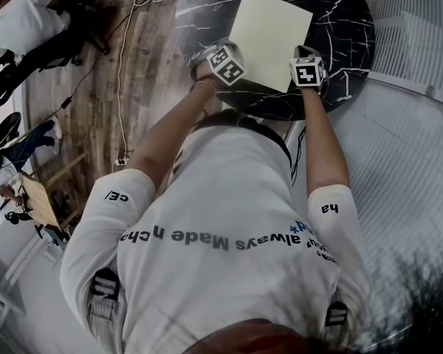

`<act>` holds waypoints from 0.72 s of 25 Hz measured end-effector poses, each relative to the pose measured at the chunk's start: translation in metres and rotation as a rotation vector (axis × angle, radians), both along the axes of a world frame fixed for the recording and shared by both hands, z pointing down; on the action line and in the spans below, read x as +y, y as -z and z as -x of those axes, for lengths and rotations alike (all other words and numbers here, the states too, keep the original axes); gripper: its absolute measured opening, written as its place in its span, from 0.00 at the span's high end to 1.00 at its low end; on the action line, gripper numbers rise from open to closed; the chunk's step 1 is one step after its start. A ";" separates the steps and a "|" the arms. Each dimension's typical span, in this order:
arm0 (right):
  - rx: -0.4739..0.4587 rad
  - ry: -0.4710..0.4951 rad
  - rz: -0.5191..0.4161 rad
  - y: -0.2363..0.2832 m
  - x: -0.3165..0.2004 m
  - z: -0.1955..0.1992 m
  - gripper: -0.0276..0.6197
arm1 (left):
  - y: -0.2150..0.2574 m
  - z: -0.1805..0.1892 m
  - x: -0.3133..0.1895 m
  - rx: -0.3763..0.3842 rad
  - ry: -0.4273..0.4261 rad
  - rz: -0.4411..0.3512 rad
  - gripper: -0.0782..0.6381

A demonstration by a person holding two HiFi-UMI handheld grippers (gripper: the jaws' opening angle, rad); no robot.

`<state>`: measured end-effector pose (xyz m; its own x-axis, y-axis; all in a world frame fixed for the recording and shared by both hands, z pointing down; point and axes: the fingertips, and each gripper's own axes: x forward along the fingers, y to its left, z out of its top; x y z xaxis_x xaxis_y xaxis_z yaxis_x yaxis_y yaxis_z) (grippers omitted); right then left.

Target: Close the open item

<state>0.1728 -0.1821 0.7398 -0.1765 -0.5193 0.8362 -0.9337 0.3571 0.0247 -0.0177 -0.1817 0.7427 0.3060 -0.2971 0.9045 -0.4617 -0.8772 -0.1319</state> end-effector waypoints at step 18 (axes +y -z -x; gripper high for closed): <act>-0.112 -0.049 -0.221 0.087 0.019 0.010 0.95 | 0.044 0.005 -0.001 0.181 0.097 -0.055 0.89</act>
